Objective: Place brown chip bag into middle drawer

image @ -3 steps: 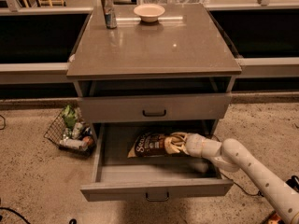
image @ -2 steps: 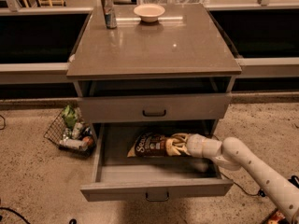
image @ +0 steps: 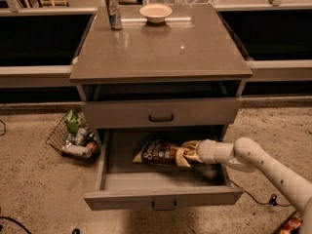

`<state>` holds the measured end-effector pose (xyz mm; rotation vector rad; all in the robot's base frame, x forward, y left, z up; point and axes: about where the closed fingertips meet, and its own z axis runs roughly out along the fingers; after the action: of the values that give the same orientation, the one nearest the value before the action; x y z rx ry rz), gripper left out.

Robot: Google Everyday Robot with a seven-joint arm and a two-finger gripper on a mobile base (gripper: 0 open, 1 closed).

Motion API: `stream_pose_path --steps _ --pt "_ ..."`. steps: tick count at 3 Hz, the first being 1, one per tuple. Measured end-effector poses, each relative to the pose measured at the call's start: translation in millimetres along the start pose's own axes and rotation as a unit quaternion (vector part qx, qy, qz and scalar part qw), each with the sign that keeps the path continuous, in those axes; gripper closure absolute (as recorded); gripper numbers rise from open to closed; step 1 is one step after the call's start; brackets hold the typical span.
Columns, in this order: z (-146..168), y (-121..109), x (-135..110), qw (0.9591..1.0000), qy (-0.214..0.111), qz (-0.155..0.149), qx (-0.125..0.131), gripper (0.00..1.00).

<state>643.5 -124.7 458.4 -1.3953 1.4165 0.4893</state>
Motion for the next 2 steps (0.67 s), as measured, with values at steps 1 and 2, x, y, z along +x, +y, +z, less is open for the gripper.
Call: stream_pose_path --steps 1,2 --pt "-2.6 2.8 3.8 0.9998 0.012 0.007 -0.017 0.75" --pt "-2.7 3.1 4.3 0.9997 0.013 0.008 -0.017 0.52"
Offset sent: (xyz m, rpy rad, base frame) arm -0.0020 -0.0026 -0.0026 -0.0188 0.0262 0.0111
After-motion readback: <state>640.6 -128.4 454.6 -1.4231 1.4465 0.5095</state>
